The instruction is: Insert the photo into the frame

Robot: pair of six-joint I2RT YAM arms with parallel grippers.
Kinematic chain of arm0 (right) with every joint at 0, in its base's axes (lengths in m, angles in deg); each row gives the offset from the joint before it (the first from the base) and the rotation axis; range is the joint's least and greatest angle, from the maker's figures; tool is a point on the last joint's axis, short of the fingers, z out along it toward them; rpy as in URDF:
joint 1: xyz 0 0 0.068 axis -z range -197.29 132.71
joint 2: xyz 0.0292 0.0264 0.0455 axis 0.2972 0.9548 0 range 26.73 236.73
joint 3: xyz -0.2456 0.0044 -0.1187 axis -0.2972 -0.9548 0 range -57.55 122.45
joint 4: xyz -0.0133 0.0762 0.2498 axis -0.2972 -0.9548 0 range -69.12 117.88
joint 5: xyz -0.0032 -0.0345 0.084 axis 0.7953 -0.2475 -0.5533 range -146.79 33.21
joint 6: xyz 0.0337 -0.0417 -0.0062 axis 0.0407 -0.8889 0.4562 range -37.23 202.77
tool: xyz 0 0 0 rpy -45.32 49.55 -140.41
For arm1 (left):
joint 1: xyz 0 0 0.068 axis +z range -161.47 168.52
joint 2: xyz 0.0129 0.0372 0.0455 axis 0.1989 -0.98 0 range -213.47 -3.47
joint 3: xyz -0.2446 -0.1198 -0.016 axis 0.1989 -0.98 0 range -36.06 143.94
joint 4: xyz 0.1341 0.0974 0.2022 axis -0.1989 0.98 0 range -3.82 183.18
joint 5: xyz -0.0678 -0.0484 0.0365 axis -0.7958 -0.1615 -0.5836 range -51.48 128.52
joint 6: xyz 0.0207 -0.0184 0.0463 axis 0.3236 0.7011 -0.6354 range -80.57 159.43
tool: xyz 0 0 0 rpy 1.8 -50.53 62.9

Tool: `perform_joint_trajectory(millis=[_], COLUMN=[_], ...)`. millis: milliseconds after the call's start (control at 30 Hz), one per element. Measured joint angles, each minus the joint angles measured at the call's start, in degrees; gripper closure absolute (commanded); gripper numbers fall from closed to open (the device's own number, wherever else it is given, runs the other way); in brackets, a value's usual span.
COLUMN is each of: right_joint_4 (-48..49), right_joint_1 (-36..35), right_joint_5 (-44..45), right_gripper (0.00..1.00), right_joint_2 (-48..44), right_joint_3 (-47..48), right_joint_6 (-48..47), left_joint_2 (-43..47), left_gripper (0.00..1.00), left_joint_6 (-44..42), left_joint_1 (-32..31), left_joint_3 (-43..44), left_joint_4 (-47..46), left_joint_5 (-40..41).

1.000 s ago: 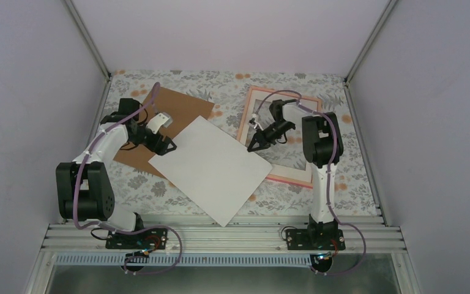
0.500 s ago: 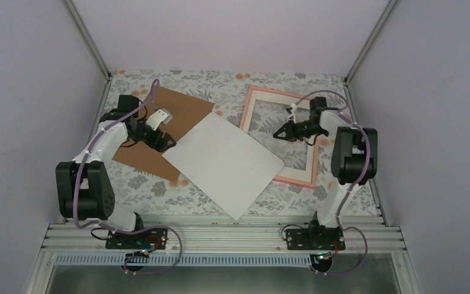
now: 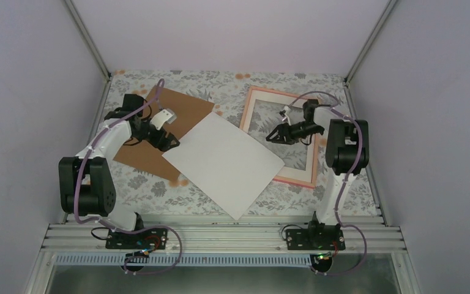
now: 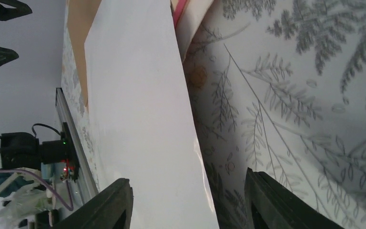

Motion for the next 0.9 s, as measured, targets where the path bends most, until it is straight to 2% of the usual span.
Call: perform_joint_trajectory(millis=[200, 300, 533, 700, 900], right_joint_4=[-5.4, -8.0, -12.7, -14.6, -16.0], right_joint_1=[-3.2, -5.0, -8.0, -8.7, -9.0], right_joint_5=[2.5, 3.5, 5.7, 6.4, 6.6], right_gripper=[0.38, 0.38, 0.36, 0.37, 0.37], right_joint_2=[3.1, 5.8, 11.7, 12.3, 13.2], right_joint_3=[8.3, 12.0, 17.3, 18.7, 20.4], right_joint_6=[-4.9, -6.9, -10.1, -11.0, -11.7], left_joint_2=[0.0, 0.0, 2.8, 7.6, 7.3], left_gripper=[0.14, 0.21, 0.49, 0.59, 0.6], left_joint_6=[-1.4, -3.7, -13.6, -20.2, -21.9], left_joint_1=[-1.1, -1.5, -2.8, -5.7, -11.0], left_joint_3=[-2.3, -4.5, -11.6, -17.0, -20.6], left_joint_4=[-0.8, -0.7, 1.0, 1.9, 0.2], left_joint_5=[0.3, 0.7, 4.0, 6.6, 9.9])
